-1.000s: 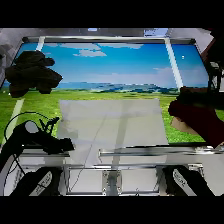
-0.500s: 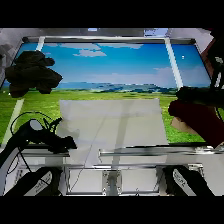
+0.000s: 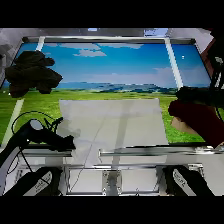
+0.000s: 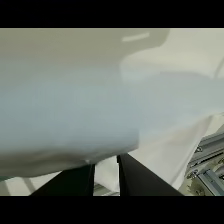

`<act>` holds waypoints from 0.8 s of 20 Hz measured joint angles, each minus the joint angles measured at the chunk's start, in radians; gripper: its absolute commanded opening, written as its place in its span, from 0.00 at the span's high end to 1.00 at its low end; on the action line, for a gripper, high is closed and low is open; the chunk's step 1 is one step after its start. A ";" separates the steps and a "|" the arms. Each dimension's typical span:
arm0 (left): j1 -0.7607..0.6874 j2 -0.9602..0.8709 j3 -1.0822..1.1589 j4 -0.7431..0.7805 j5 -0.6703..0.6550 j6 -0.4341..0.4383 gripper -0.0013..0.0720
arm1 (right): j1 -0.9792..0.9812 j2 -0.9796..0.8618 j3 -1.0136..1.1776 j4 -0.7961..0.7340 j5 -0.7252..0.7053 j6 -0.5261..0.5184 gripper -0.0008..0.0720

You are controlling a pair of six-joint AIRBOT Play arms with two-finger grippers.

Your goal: Fold the shirts.

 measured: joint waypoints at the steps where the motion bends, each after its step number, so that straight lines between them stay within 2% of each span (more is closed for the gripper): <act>1: 0.000 0.000 0.000 0.000 -0.013 0.004 0.45 | 0.000 0.000 0.000 0.000 0.002 0.000 0.51; 2: 0.000 0.000 0.000 0.003 -0.022 0.006 0.28 | 0.000 0.000 0.000 0.000 0.002 0.000 0.51; 4: 0.000 0.000 -0.001 0.013 -0.033 0.007 0.28 | 0.000 0.000 0.000 0.000 0.003 0.000 0.51; 6: 0.000 0.000 -0.003 0.015 -0.035 0.003 0.39 | 0.000 0.000 0.000 0.000 0.004 0.000 0.51; 8: 0.000 0.000 -0.008 0.011 -0.023 -0.004 0.62 | 0.000 0.000 0.000 0.000 0.004 0.000 0.51; 10: -0.004 0.000 -0.016 -0.013 -0.010 -0.004 0.77 | 0.000 0.000 0.000 0.000 0.005 0.000 0.51; 11: -0.011 0.000 -0.020 -0.024 0.001 -0.005 0.96 | 0.000 0.000 0.000 0.000 0.005 0.000 0.51; 13: -0.033 0.000 -0.028 -0.039 0.014 0.001 0.96 | 0.000 0.000 0.000 0.000 0.005 0.000 0.51; 16: -0.073 0.000 -0.033 -0.057 0.029 0.023 0.96 | 0.000 0.000 0.000 -0.005 0.024 0.006 0.66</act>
